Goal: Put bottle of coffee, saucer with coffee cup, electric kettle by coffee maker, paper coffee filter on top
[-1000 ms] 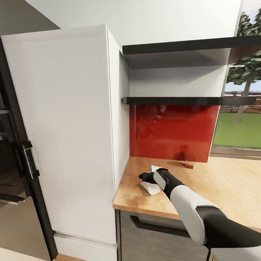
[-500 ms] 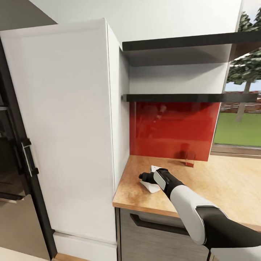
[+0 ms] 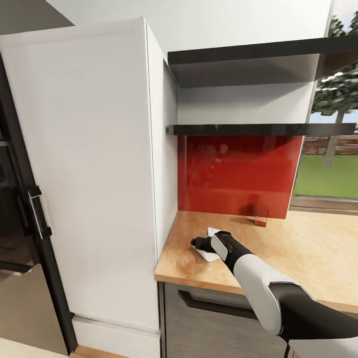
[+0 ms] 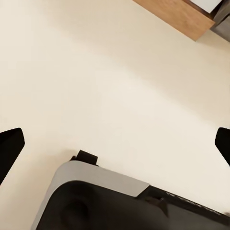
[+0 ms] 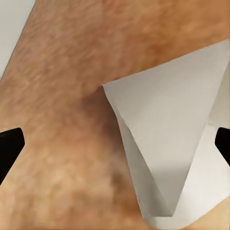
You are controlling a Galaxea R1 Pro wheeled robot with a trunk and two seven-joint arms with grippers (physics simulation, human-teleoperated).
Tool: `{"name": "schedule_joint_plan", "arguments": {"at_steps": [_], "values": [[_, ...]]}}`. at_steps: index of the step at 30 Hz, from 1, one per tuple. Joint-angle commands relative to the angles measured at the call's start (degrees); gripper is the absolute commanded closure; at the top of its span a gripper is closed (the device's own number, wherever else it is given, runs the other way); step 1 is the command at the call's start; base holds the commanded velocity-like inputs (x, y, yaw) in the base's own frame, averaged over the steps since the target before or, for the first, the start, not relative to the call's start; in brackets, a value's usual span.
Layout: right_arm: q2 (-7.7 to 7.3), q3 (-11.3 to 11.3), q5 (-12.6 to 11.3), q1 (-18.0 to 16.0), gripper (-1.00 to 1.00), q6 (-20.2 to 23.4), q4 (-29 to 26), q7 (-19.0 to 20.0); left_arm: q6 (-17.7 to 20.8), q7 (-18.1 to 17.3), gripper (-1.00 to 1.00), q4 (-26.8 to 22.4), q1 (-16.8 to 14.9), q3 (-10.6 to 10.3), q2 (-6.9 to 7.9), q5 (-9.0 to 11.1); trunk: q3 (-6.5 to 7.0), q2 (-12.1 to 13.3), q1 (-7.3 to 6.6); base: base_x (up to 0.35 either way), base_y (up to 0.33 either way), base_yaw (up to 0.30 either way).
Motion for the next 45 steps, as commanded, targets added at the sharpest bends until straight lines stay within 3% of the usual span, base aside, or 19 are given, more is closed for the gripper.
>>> {"name": "schedule_joint_plan", "arguments": {"at_steps": [1,3,39,45], "values": [[0.05,-0.5,-0.4,0.0,1.00,0.3,-0.1,-0.4,-0.2,0.1,-1.00,-0.1,0.0,-0.5,0.06,0.6,-0.25,-0.5,0.23,0.000,0.000,0.000],[0.05,-0.5,-0.4,0.0,1.00,0.3,0.0,-0.4,-0.2,0.1,-1.00,-0.1,0.0,-0.5,0.10,0.6,-0.61,-1.3,0.67,0.000,0.000,0.000],[0.05,-0.6,-0.4,0.0,1.00,-0.4,0.1,-0.4,-0.2,0.1,-1.00,-0.1,0.0,-0.4,0.29,1.0,-0.61,-1.3,0.67,0.000,0.000,0.000],[0.05,-0.6,-0.4,0.0,1.00,-0.4,0.1,-0.4,0.0,0.1,-1.00,-0.1,0.0,-0.4,0.27,0.9,0.47,1.1,-0.65,0.000,0.000,0.000]]}}
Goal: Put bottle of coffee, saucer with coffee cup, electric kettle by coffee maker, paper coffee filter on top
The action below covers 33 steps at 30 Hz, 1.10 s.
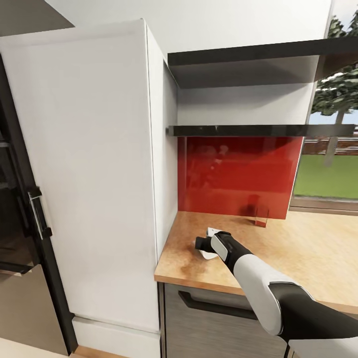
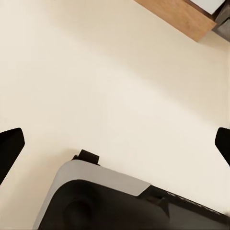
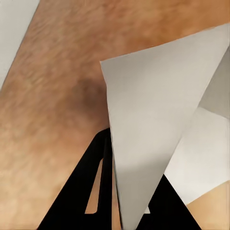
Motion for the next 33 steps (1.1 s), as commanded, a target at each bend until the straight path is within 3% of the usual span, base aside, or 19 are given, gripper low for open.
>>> {"name": "schedule_joint_plan", "arguments": {"at_steps": [1,15,20,24,29,33], "values": [[0.05,-0.4,-0.6,0.0,1.00,0.2,-0.1,-0.5,-0.1,0.1,-1.00,-0.1,0.0,-0.4,0.01,0.5,0.12,0.4,-0.22,0.000,0.000,0.000],[0.05,-0.4,0.0,0.0,1.00,1.0,-0.8,0.1,-0.3,0.1,-1.00,-0.1,0.0,-0.4,0.06,0.6,2.63,6.0,-3.30,0.000,0.000,0.000],[0.05,-0.5,0.1,-0.1,1.00,4.1,-2.2,0.0,-0.3,0.1,-1.00,-0.1,0.0,-0.4,0.06,0.6,3.53,8.0,-4.39,0.000,0.000,0.000],[0.05,-0.4,0.3,-0.1,1.00,12.1,-8.6,-0.2,-0.5,0.1,-1.00,-0.1,0.0,-0.4,0.07,0.6,4.25,9.6,-5.27,0.000,0.000,0.000],[-1.92,-0.3,0.2,-0.1,1.00,20.0,-15.9,-0.2,-0.5,0.1,-1.00,-0.1,0.0,-0.4,0.10,0.7,5.15,11.6,-6.37,0.000,0.000,0.000],[-4.41,-0.3,0.0,-0.1,1.00,28.6,-21.5,-0.1,-0.5,0.1,-1.00,-0.1,0.0,-0.4,0.08,0.7,5.86,13.2,-7.25,0.000,0.000,0.000]]}}
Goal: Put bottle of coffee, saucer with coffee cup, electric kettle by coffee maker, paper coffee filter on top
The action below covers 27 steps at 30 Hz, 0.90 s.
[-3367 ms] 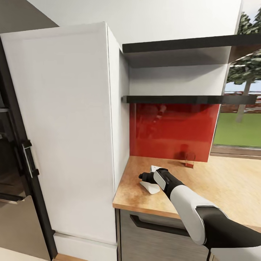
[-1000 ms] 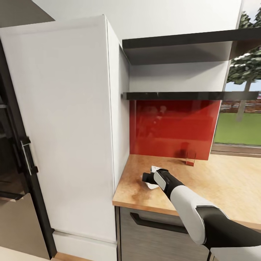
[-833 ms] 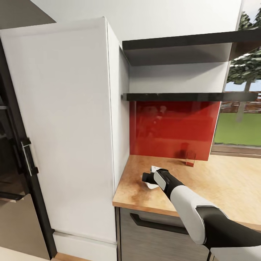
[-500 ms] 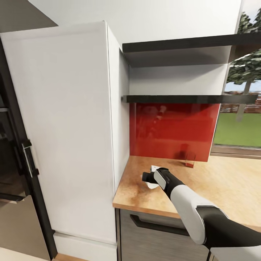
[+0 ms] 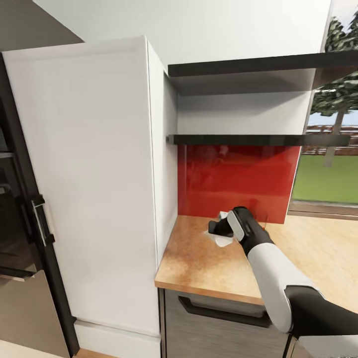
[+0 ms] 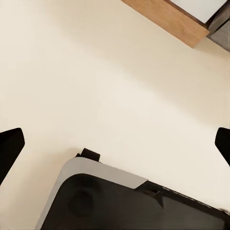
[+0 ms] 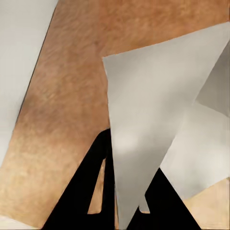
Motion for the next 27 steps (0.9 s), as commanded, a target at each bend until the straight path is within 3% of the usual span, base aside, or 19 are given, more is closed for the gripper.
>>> {"name": "schedule_joint_plan", "arguments": {"at_steps": [1,7,13,14,20,23,25,27], "values": [[-1.56,-0.3,-0.8,0.0,1.00,3.0,-3.9,-0.3,-0.1,0.1,-1.00,-0.1,0.0,-0.5,0.08,0.5,0.10,0.4,-0.21,0.000,0.000,0.000],[-2.94,-0.3,-0.9,0.0,1.00,4.7,-10.1,0.3,-0.1,0.1,-1.00,-0.1,0.0,-0.5,0.03,0.6,1.18,2.8,-1.53,0.000,0.000,0.000],[-3.77,-0.2,-0.8,0.0,1.00,4.7,-11.7,3.1,-0.2,0.1,-1.00,-0.1,0.0,-0.4,0.09,0.6,2.26,5.2,-2.85,0.000,0.000,0.000],[-4.84,0.3,-0.2,0.0,1.00,4.7,-12.8,7.2,-0.2,0.1,-1.00,-0.1,0.0,-0.4,0.10,0.6,2.44,5.6,-3.07,0.000,0.000,0.000],[-9.18,0.7,3.7,0.0,1.00,4.7,-18.0,12.5,-0.3,0.1,-1.00,-0.1,0.0,-0.3,-0.04,0.6,3.52,8.0,-4.38,0.000,0.000,0.000],[-10.30,0.7,4.7,0.0,1.00,4.7,-18.6,15.6,-0.4,0.1,-1.00,-0.1,0.0,-0.2,-0.06,0.6,4.05,9.2,-5.04,0.000,0.000,0.000],[-11.26,0.8,5.9,0.0,1.00,4.7,-19.2,18.6,-0.4,0.1,-1.00,-0.1,0.0,-0.2,-0.07,0.6,4.41,10.0,-5.48,0.000,0.000,0.000],[-13.31,1.2,7.8,0.1,1.00,4.7,-21.3,23.2,-0.4,0.1,-1.00,0.0,0.0,-0.2,-0.15,0.6,4.77,10.8,-5.92,0.000,0.000,0.000]]}}
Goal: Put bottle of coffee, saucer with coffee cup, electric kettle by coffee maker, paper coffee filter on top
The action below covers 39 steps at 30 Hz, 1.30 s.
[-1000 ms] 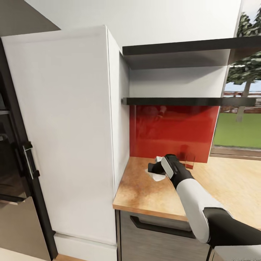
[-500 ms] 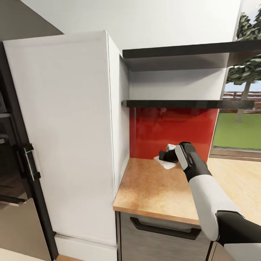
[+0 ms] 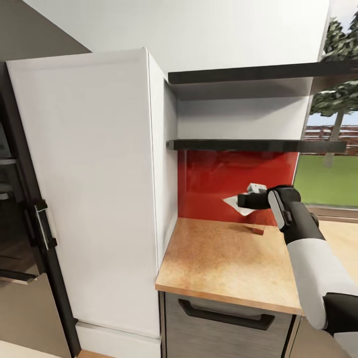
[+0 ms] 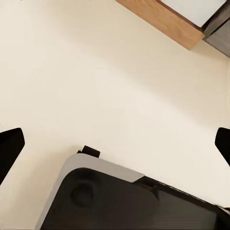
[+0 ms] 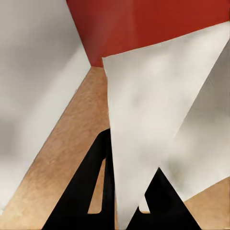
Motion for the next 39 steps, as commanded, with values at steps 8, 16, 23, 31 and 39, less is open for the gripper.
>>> {"name": "schedule_joint_plan", "arguments": {"at_steps": [8,16,23,31,39], "values": [[-5.54,8.8,2.0,0.0,1.00,0.3,-4.2,6.2,-3.2,0.1,-1.00,0.5,0.0,-0.5,-0.24,0.6,1.38,3.2,-1.74,0.000,0.000,0.000],[-8.32,14.2,2.6,0.8,1.00,0.3,2.2,6.1,-4.2,0.1,-1.00,0.6,0.0,-0.5,-0.35,0.6,2.15,4.8,-2.62,0.000,0.000,-0.021],[-11.83,15.1,2.8,0.8,1.00,0.3,6.6,6.0,-4.1,0.1,-1.00,0.6,0.0,-0.5,-0.35,0.7,2.53,4.8,-2.62,0.000,0.000,-0.225],[-15.05,15.2,2.7,0.8,1.00,0.3,8.4,6.0,-4.1,0.1,-1.00,0.6,0.0,-0.5,-0.35,0.6,2.99,4.8,-2.62,0.000,0.000,-0.245],[-16.99,15.2,2.8,0.8,1.00,0.3,11.8,6.0,-4.1,0.1,-1.00,0.6,0.0,-0.5,-0.35,0.7,3.39,4.8,-2.62,0.000,0.000,-0.265]]}}
